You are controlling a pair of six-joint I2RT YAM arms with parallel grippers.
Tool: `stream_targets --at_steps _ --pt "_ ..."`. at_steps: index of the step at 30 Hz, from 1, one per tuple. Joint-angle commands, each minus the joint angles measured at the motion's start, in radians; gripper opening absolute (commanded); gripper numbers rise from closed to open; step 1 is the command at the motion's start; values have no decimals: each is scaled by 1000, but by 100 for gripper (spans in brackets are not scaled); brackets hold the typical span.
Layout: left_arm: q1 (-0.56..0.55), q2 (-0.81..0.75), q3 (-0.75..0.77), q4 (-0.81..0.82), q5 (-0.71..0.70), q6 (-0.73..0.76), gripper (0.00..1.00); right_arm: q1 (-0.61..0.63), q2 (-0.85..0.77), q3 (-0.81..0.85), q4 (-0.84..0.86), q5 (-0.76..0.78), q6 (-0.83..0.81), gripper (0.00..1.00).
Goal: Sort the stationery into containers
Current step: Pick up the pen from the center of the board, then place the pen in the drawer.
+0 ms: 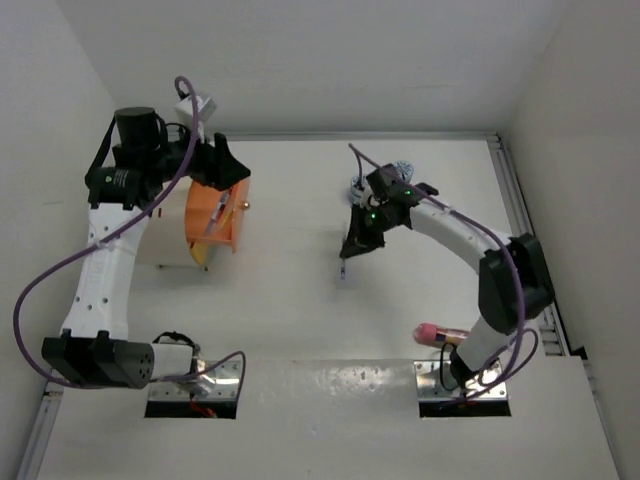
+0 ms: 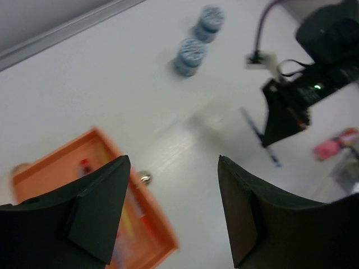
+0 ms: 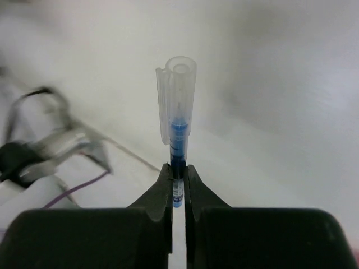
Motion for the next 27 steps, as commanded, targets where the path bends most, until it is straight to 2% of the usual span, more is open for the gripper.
stream_targets --at_steps 1,2,4,5,7,8,10,16,27 --pt "-6 -85 -134 214 330 -188 70 1 -110 98 254 -246 -38 0" --pt "-10 -105 -173 323 415 -301 70 1 -175 92 404 -386 -14 0" --pt "-22 -121 -274 456 468 -443 70 19 -212 81 523 -416 11 0" --pt "-35 -137 -307 593 506 -577 69 30 -235 90 583 -424 -7 0" --pt "-49 -157 -376 729 520 -748 66 72 -240 121 580 -418 -53 0" --pt "-61 -160 -382 813 510 -776 65 81 -240 137 585 -416 -75 0" --pt "-75 -157 -378 849 493 -836 60 98 -252 133 617 -410 -72 0" --pt "-141 -150 -338 828 482 -805 55 141 -258 158 637 -395 -107 0" --pt "-191 -147 -359 762 437 -744 55 158 -246 194 625 -381 -138 0"
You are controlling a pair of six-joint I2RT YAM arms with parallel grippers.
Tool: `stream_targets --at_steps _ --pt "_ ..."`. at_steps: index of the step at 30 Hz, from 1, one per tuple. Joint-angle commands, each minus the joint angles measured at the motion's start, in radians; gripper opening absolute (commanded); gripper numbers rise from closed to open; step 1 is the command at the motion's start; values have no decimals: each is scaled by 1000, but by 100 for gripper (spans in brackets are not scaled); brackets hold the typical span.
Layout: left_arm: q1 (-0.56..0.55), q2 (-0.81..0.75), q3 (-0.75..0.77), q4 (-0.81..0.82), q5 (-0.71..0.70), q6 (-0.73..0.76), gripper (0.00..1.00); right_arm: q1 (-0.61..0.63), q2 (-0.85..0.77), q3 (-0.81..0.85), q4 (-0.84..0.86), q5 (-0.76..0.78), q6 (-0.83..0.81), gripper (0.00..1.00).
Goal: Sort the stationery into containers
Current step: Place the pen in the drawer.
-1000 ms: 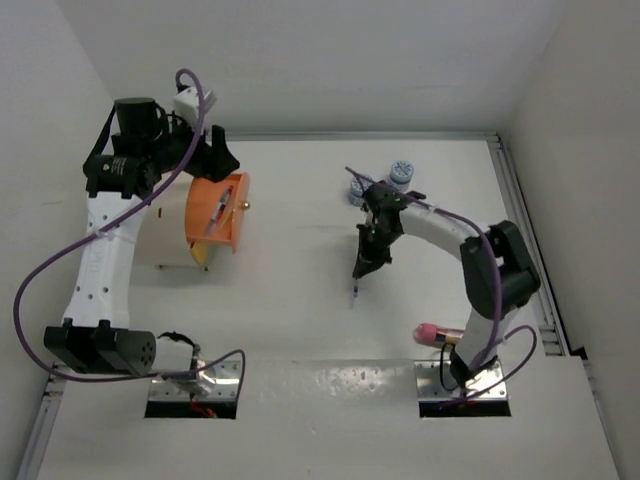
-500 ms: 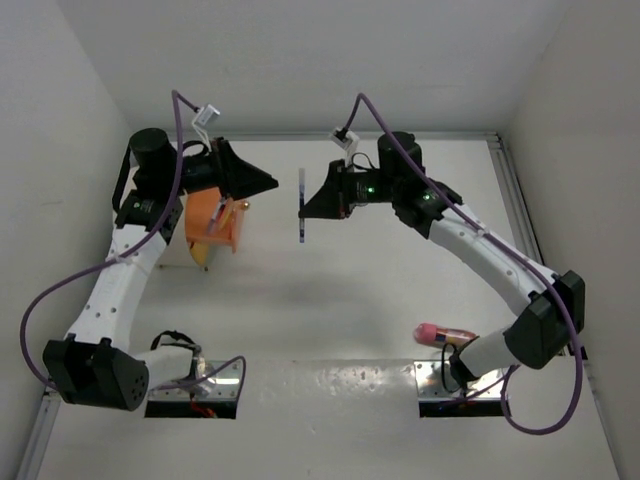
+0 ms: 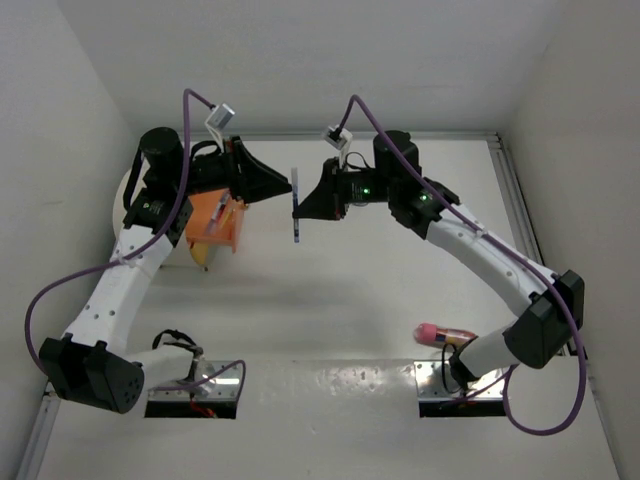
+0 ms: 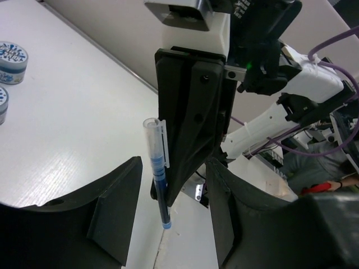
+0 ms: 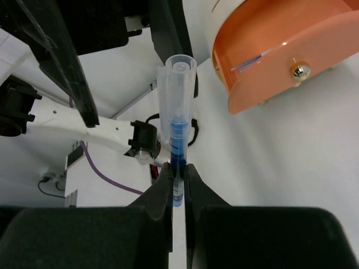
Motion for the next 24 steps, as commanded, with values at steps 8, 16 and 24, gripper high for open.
stream_targets --at_steps 8,16,24 --pt "-53 -1 19 -45 -10 71 53 13 14 77 78 -22 -8 0" --pt "-65 20 43 -51 -10 88 32 24 27 102 90 -41 16 0" --pt "-62 23 59 -59 -12 95 5 26 30 108 90 -45 24 0"
